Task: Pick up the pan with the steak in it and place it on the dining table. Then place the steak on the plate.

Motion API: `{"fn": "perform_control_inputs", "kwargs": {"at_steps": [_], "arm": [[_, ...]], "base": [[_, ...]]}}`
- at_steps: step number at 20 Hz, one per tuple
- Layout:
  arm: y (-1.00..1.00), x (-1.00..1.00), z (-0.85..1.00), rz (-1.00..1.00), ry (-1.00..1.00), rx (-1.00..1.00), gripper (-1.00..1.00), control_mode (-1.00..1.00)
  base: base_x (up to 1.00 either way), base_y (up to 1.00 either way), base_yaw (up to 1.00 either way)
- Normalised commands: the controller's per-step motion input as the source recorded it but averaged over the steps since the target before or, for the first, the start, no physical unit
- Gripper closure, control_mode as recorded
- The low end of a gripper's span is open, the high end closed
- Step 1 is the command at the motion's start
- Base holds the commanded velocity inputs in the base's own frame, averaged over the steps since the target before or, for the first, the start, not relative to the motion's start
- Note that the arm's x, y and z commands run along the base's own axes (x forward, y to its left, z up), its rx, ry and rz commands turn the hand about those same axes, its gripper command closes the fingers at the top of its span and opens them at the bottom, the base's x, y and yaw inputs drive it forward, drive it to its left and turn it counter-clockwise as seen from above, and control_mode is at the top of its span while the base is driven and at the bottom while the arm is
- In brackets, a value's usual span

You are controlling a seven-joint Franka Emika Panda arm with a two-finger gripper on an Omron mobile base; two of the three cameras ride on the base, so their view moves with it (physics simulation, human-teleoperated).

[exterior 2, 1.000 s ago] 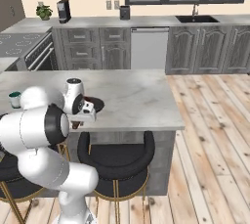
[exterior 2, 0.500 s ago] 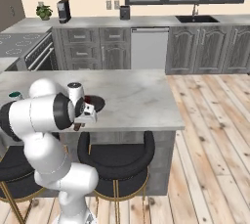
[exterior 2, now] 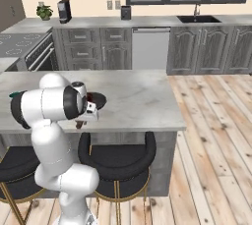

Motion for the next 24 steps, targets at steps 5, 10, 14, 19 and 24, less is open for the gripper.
{"fn": "perform_control_inputs", "kwargs": {"at_steps": [5,10,14,19,24], "arm": [[0.0,0.0,0.0,0.0,0.0,0.0,1.0,-1.0],[0.0,0.0,0.0,0.0,0.0,0.0,-1.0,-1.0],[0.0,0.0,0.0,0.0,0.0,0.0,-1.0,-1.0],[0.0,0.0,0.01,0.0,0.0,0.0,-1.0,-1.0],[-0.02,0.0,0.26,-0.02,0.0,0.05,-1.0,-1.0]], "base": [[0.0,0.0,0.0],[0.0,0.0,0.0],[0.0,0.0,0.0],[0.0,0.0,0.0],[0.0,0.0,0.0]]}}
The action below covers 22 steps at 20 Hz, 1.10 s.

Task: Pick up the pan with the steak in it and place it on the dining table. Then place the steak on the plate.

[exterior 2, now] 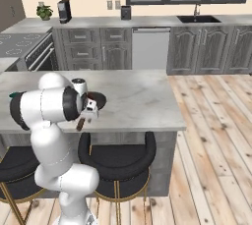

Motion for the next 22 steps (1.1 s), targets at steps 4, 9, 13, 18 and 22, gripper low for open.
{"fn": "perform_control_inputs", "kwargs": {"at_steps": [4,9,13,18,22], "arm": [[-0.01,-0.21,0.5,-0.03,0.0,0.02,-1.0,-1.0],[0.0,-0.46,0.61,0.0,0.01,0.0,-1.0,-1.0],[0.0,-0.51,0.71,0.0,0.03,0.0,-1.0,-1.0],[-0.03,-0.66,0.62,0.0,0.02,0.0,-1.0,-1.0],[-0.09,-0.69,0.46,0.0,0.02,0.0,-1.0,-1.0]], "base": [[0.0,0.0,0.0],[0.0,0.0,0.0],[0.0,0.0,0.0],[0.0,0.0,0.0],[0.0,0.0,0.0]]}}
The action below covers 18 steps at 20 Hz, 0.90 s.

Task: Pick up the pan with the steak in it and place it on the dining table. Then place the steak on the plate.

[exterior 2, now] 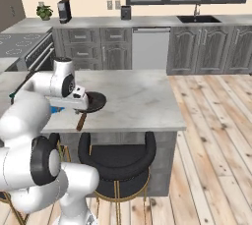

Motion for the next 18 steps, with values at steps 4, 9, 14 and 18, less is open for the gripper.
{"fn": "perform_control_inputs", "kwargs": {"at_steps": [4,9,14,18], "arm": [[-0.04,-0.37,0.46,0.0,-0.04,0.0,-1.0,-1.0],[0.13,0.08,0.53,-0.02,-0.22,0.0,-1.0,-1.0],[0.29,0.42,0.18,-0.06,-0.17,-0.02,-1.0,-1.0],[0.29,0.56,0.0,-0.05,-0.1,-0.02,-1.0,-1.0]], "base": [[0.0,0.0,0.0],[0.0,0.0,0.0],[0.0,0.0,0.0],[0.0,0.0,0.0]]}}
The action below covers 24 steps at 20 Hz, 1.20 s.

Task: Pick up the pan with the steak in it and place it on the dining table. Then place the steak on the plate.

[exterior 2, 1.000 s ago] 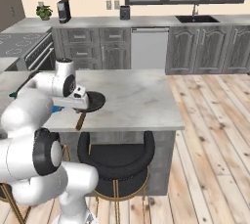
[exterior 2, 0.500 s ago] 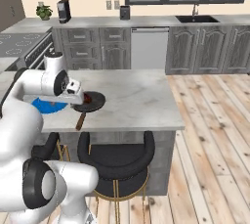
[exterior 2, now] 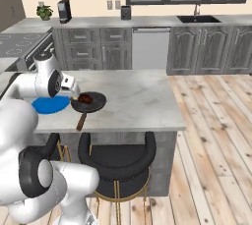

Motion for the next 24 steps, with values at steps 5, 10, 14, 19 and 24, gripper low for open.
{"fn": "perform_control_inputs", "kwargs": {"at_steps": [5,10,14,19,24], "arm": [[0.16,0.62,0.0,-0.03,-0.03,0.0,-1.0,-1.0],[0.02,0.49,0.0,-0.01,0.01,0.0,-1.0,-1.0],[0.0,0.26,0.0,0.0,0.02,0.0,-1.0,-1.0],[0.0,0.1,0.0,0.0,0.01,0.0,-1.0,-1.0],[0.0,0.03,-0.02,0.02,0.02,0.0,-1.0,-1.0]], "base": [[0.0,0.0,0.0],[0.0,0.0,0.0],[0.0,0.0,0.0],[0.0,0.0,0.0],[0.0,0.0,0.0]]}}
